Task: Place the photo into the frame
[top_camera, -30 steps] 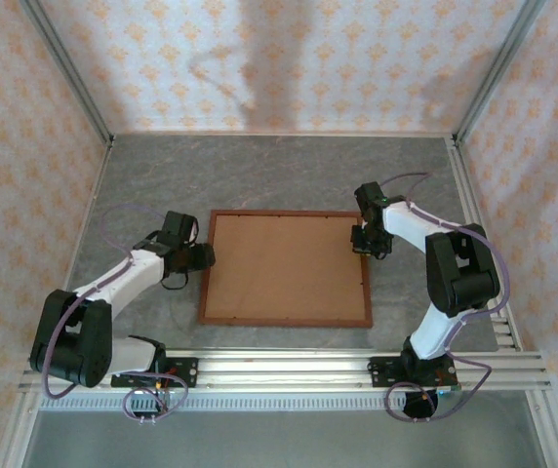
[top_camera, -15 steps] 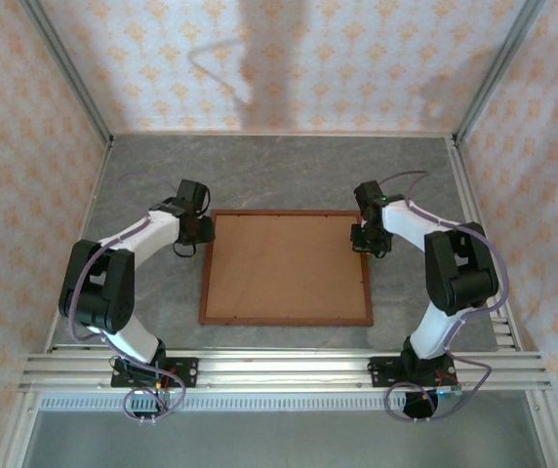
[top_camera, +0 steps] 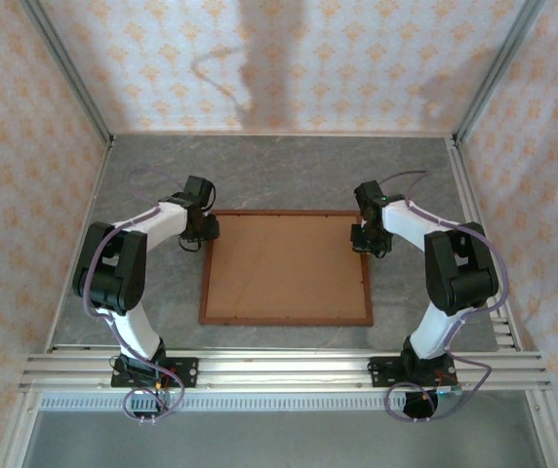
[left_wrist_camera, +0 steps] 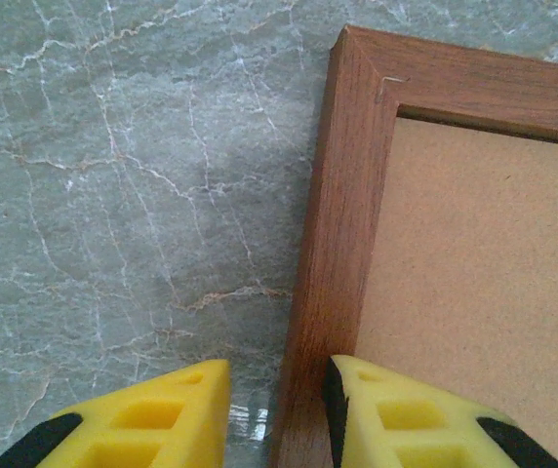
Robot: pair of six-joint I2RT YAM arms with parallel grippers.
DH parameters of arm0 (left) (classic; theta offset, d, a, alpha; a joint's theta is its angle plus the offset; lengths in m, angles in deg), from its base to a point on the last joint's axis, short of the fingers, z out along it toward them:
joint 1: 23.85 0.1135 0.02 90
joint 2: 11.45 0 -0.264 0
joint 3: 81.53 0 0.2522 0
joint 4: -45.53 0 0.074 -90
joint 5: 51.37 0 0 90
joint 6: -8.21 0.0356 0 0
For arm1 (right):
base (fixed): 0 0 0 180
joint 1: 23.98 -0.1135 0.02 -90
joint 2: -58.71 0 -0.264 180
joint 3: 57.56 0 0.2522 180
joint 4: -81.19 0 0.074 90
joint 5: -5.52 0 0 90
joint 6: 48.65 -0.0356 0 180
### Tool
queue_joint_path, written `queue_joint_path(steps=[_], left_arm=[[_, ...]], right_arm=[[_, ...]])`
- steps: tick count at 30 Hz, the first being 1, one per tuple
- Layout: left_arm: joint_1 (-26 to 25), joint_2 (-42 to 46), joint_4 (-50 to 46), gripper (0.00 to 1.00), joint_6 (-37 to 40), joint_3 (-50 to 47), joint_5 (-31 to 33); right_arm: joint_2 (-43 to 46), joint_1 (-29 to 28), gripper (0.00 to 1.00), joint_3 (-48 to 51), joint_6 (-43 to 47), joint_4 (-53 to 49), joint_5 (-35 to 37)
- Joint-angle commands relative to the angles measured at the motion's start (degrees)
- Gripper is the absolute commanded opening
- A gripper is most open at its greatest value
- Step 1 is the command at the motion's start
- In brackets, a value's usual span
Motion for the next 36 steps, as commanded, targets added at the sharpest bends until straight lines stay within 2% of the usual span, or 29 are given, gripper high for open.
queue_joint_path(steps=[1,19,24,30,36], left_arm=[[-0.43,-1.19,0.04,0.34,0.93,-1.13,-1.01],[-6.14,-3.70,1.56,0.36,-1.98,-4.69,-1.56],[-6.16,-1.11,0.09,0.39,-1.59,-3.56,0.33],[-4.41,3.92,-2.17,0.55,-0.46,-2.06,4.63],[-1.75,5.61,-2.53,0.53,0.48,-0.92,5.21]], right_arm=[[-1.25,0.08,0.16,-0.38,0.42,1.30,2.28],[-1.35,0.09,0.16,-0.58,0.45,0.98,2.33],[-1.29,0.08,0.16,-0.49,0.46,0.98,2.42],[-1.52,0.13,0.16,-0.58,0.53,0.94,2.43],[-1.91,0.08,0.16,-0.67,0.52,1.04,2.25]])
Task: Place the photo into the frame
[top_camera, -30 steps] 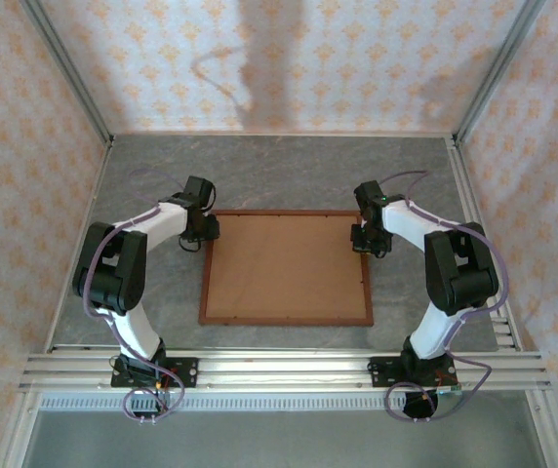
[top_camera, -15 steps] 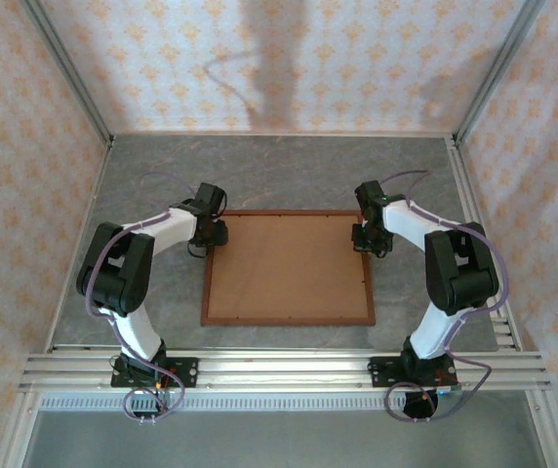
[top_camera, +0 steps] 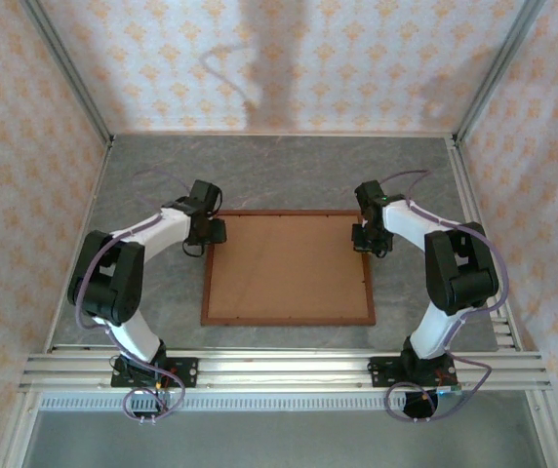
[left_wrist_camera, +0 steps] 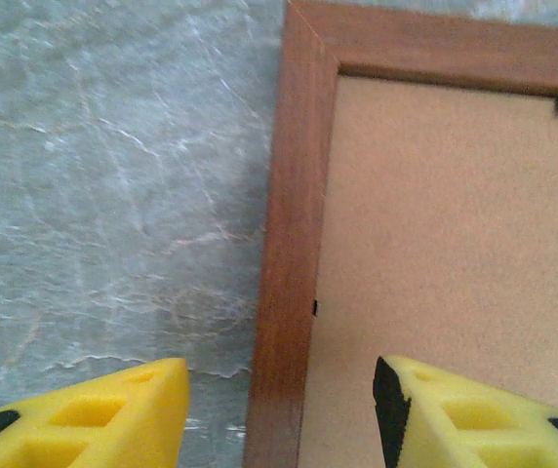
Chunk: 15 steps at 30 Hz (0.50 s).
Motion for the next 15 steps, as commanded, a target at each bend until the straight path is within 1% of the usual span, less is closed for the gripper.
queue_joint_path(steps=[1,4,8,15], left_arm=[[1.71,0.88,-2.53,0.51,1.06,1.92,2.33],[2.41,-0.19,-2.27,0.42,1.46,2.47,2.54],[2.45,-2.58,-2.24,0.36,1.73,3.63,1.39],[2.43,-3.97,-1.47,0.34,1.53,2.82,-1.10]], right_arm=[[-1.83,-0.07,0.16,-0.69,0.11,0.89,1.67],[-1.88,-0.08,0.16,-0.60,0.17,0.89,1.63],[-2.09,-0.09,0.16,-0.69,0.18,0.85,1.53],[-2.24,-0.07,0.16,-0.69,0.31,0.83,1.59]])
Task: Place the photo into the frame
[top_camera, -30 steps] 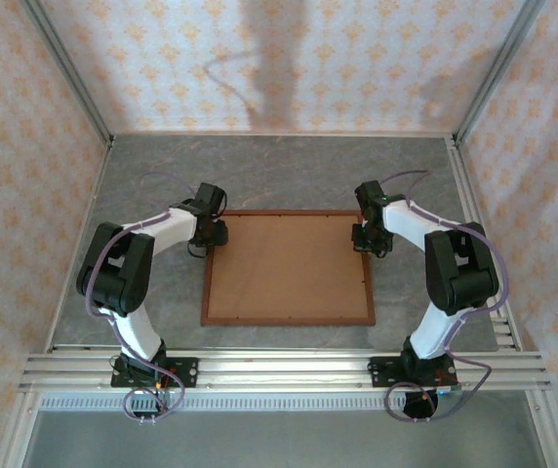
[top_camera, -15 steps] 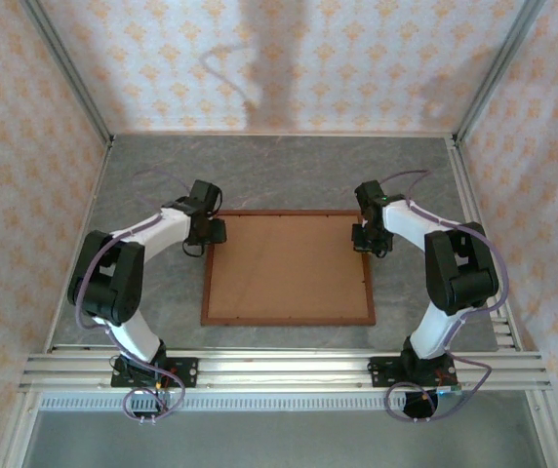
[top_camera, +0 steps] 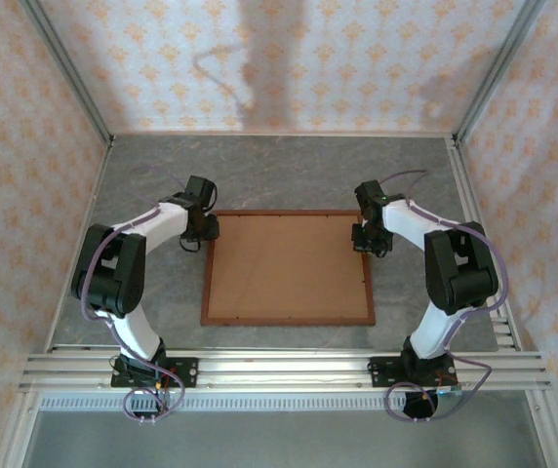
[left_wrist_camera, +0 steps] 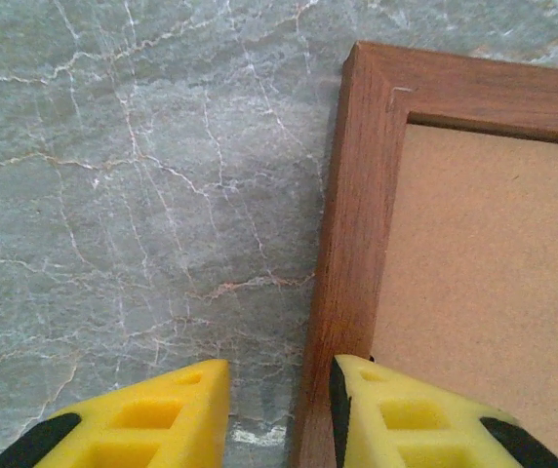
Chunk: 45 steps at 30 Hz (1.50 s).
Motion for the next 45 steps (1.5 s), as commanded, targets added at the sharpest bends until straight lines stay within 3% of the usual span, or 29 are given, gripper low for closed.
queue_joint_path(steps=[1,25,45], left_arm=[[0.00,-0.63,-0.34,0.34,0.53,0.00,-0.82],[-3.46,-7.19,1.30,0.34,-0.41,-2.74,-3.23],[-3.50,-6.36,1.65,0.36,0.58,-2.01,-3.54]], right_arm=[[-2.10,-0.07,0.16,-0.43,0.22,1.06,1.57],[-2.10,-0.13,0.16,-0.42,0.33,0.75,1.64],[-2.42,-0.25,0.16,-0.59,0.44,0.69,1.50]])
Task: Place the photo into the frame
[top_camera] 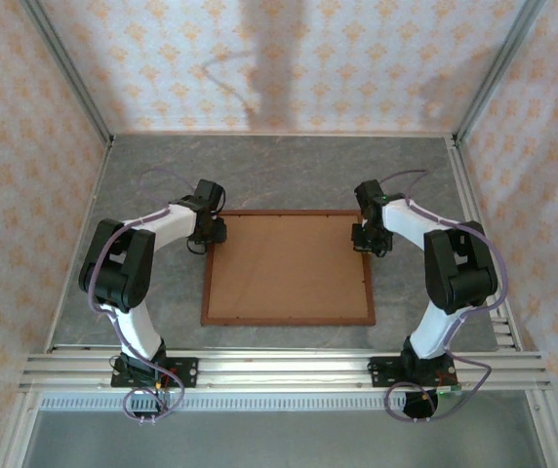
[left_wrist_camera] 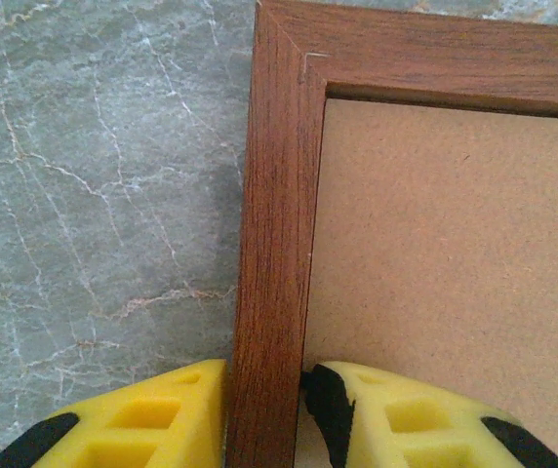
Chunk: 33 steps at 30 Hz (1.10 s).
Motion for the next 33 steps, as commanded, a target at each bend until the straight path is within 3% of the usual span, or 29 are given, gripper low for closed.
queue_joint_path(steps=[1,11,17,22,33], left_arm=[[-0.75,-2.63,-1.82,0.37,0.61,-1.13,-2.16],[-0.57,11.05,-4.58,0.52,-0.94,-2.00,7.84],[-0.52,19.75,-7.94,0.53,-2.67,-8.20,6.10],[-1.64,24.85,-11.38,0.51,-4.79,-13.30,1.98],[-6.30,26.62,-15.82,0.35,-7.24,-17.85,1.34]], right_arm=[[-2.13,-0.27,0.16,-0.25,0.26,1.10,1.62],[-1.79,-0.21,0.16,-0.17,0.29,1.15,1.82],[-1.70,-0.25,0.16,-0.16,0.27,1.22,1.75],[-1.73,-0.24,0.16,-0.17,0.33,1.44,1.63],[-1.57,-0.26,0.16,-0.12,0.37,1.31,1.58]])
